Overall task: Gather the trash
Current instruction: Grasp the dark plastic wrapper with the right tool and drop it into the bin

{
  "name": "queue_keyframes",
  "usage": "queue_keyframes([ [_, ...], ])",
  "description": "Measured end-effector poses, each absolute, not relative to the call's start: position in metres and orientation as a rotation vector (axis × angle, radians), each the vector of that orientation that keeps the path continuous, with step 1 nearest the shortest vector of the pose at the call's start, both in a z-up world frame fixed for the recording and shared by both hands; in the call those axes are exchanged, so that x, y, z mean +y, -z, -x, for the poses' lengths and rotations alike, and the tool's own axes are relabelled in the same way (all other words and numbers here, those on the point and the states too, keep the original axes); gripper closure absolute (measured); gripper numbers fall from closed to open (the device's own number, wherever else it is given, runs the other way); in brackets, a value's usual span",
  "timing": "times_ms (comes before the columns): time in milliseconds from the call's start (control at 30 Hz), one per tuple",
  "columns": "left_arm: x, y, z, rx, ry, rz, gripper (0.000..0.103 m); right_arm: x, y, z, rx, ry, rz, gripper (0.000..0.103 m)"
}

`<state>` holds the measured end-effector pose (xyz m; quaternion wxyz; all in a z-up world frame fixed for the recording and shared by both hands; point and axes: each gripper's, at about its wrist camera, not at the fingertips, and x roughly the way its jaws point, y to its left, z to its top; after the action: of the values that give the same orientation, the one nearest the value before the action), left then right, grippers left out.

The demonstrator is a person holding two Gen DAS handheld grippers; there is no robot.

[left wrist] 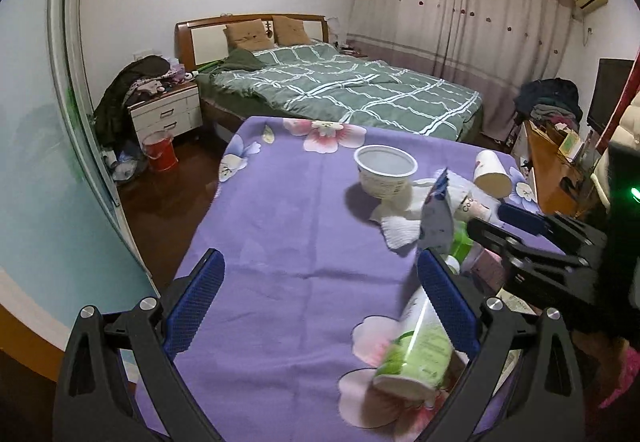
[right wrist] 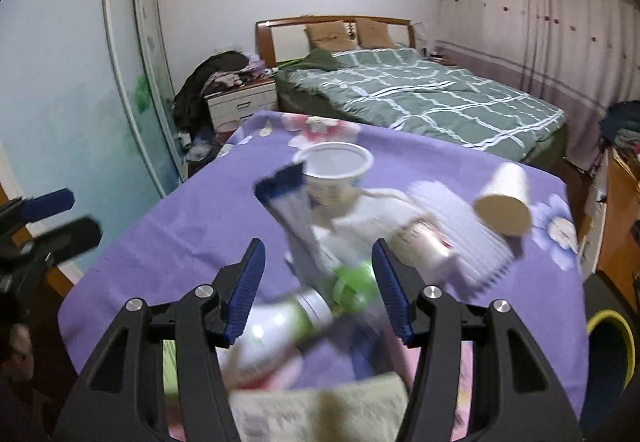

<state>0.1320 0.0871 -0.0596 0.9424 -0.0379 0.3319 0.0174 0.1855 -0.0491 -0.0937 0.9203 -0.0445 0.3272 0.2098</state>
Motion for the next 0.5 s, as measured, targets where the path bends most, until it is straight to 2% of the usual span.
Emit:
queue_keyframes([
  [133, 0.093, 0.061, -0.129, 0.680, -0.039, 0.084, 0.007, -0.028, 0.100, -0.205, 0.705, -0.434, 0.115, 0.051],
  [233, 0.096, 0.064, -0.130, 0.685, -0.036, 0.091, 0.007, -0.020, 0.107, -0.215, 0.736, -0.429, 0.118, 0.065],
  [300, 0.096, 0.066, -0.130, 0.691, -0.035, 0.092, 0.007, -0.017, 0.111, -0.220, 0.751, -0.431, 0.109, 0.079],
  [400, 0.093, 0.068, -0.129, 0.701, -0.032, 0.096, 0.007, -0.018, 0.112, -0.220, 0.754, -0.435, 0.095, 0.087],
  [500, 0.089, 0.071, -0.133, 0.706, -0.025, 0.094, 0.007, -0.023, 0.103, -0.215, 0.731, -0.449, 0.066, 0.087],
])
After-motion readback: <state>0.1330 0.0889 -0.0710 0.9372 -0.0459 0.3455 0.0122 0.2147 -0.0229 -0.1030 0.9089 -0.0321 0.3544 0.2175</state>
